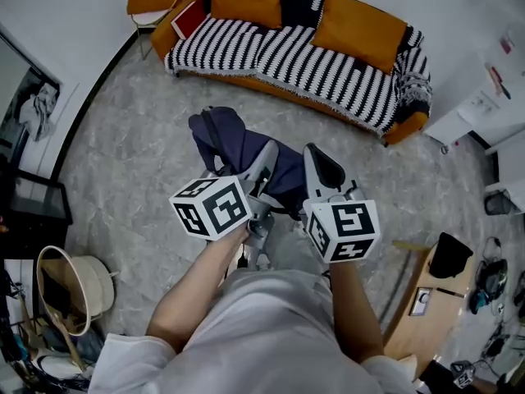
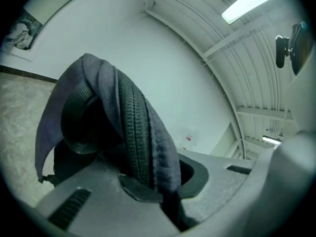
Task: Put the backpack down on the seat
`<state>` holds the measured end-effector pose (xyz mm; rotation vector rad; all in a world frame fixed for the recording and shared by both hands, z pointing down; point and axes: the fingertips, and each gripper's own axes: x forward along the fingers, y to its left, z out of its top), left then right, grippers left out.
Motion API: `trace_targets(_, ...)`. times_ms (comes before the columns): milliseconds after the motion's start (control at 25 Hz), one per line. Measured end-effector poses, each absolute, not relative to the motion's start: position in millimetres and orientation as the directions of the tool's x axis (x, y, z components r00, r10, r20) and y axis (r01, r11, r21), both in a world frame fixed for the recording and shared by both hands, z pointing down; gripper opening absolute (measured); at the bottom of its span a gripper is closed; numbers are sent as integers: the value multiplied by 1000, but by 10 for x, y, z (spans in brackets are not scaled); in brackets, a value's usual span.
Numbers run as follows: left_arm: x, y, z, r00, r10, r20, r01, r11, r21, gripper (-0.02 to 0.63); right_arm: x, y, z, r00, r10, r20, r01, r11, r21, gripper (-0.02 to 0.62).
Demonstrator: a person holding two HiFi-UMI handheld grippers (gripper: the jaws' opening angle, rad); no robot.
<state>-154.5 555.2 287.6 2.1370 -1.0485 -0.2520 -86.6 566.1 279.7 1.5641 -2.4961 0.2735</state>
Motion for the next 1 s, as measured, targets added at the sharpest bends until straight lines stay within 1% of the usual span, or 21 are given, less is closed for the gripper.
trace_targets(200, -1325, 5159, 2942, 635, -758, 147, -612, -379, 695, 9, -650, 5246, 2885, -449, -856, 255, -892, 445, -76, 2)
trace_targets(560, -787, 4317, 2994, 599, -783, 167, -623, -324, 712, 9, -31, 4338, 2860, -480, -838, 258, -876, 473, -92, 2)
trace_targets(1000, -213, 3616, 2985, 581, -795, 176, -644, -316, 697, 9, 580, 3658, 2876, -497, -831, 249, -867, 489, -97, 2)
